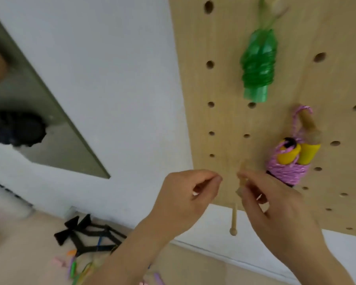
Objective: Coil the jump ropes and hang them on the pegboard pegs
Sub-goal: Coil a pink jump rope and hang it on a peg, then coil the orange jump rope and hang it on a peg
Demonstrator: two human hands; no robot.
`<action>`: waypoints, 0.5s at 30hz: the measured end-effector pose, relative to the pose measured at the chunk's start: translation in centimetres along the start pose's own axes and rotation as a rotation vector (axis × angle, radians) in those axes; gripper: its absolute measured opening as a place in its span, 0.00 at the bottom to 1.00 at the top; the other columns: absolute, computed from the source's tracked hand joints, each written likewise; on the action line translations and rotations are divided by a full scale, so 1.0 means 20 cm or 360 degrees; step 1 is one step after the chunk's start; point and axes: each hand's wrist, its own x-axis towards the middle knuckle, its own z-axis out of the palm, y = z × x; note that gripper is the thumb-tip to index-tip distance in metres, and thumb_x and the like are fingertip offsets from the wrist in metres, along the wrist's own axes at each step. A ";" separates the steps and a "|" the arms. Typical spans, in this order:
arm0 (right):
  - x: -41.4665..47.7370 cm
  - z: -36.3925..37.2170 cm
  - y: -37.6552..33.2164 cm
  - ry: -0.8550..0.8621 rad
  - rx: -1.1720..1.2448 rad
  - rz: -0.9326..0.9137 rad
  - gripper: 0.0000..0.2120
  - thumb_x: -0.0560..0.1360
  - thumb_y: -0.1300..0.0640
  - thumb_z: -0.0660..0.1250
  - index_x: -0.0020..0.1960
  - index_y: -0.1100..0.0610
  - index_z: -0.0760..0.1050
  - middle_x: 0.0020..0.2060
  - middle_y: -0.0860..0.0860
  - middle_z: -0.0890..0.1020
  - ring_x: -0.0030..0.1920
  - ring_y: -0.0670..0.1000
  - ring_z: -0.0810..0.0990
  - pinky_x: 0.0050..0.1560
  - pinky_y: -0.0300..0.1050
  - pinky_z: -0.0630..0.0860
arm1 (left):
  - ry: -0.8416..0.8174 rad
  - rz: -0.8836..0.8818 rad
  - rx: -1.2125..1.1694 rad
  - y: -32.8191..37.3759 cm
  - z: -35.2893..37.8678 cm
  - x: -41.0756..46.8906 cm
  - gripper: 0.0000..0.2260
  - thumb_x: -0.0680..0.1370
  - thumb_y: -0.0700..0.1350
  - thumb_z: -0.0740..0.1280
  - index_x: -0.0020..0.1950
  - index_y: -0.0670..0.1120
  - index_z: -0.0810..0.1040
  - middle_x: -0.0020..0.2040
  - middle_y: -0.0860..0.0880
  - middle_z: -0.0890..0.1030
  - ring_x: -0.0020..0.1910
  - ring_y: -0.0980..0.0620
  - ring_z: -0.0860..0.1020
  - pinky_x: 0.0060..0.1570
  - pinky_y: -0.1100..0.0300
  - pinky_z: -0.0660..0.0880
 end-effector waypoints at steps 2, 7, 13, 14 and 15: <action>0.00 0.08 -0.14 -0.0432 -0.0005 -0.0053 0.13 0.76 0.53 0.64 0.59 0.46 0.77 0.39 0.38 0.79 0.38 0.41 0.75 0.40 0.34 0.71 | 0.0072 -0.0194 -0.0025 -0.11 -0.14 -0.16 0.08 0.78 0.47 0.66 0.42 0.55 0.83 0.36 0.57 0.83 0.36 0.58 0.81 0.38 0.61 0.78; -0.04 0.48 -0.47 -0.1400 -0.0023 -0.0053 0.16 0.80 0.44 0.56 0.67 0.35 0.64 0.53 0.35 0.75 0.50 0.38 0.75 0.54 0.36 0.72 | 0.0289 -0.0717 -0.0120 -0.51 -0.51 -0.60 0.12 0.79 0.40 0.64 0.45 0.58 0.80 0.34 0.53 0.82 0.32 0.57 0.79 0.37 0.67 0.75; -0.28 1.20 -0.80 -0.1954 -0.0064 0.0022 0.16 0.80 0.46 0.58 0.68 0.39 0.68 0.57 0.40 0.75 0.53 0.42 0.74 0.55 0.37 0.71 | 0.0257 -0.1204 0.0057 -1.14 -0.88 -1.24 0.17 0.77 0.38 0.65 0.42 0.62 0.77 0.36 0.57 0.81 0.39 0.61 0.78 0.39 0.68 0.72; -0.34 1.32 -0.85 -0.2030 -0.0044 0.0039 0.16 0.80 0.46 0.58 0.68 0.40 0.68 0.58 0.42 0.75 0.54 0.43 0.74 0.56 0.37 0.71 | 0.0239 -0.1272 0.0086 -1.24 -0.91 -1.34 0.18 0.77 0.38 0.65 0.40 0.63 0.76 0.36 0.57 0.81 0.40 0.62 0.78 0.39 0.70 0.71; -0.40 1.45 -0.89 -0.2097 -0.0017 0.0059 0.16 0.80 0.46 0.58 0.68 0.41 0.68 0.60 0.43 0.75 0.56 0.43 0.74 0.58 0.38 0.71 | 0.0230 -0.1349 0.0097 -1.33 -0.94 -1.44 0.19 0.76 0.37 0.65 0.38 0.63 0.76 0.36 0.57 0.81 0.39 0.61 0.78 0.39 0.69 0.72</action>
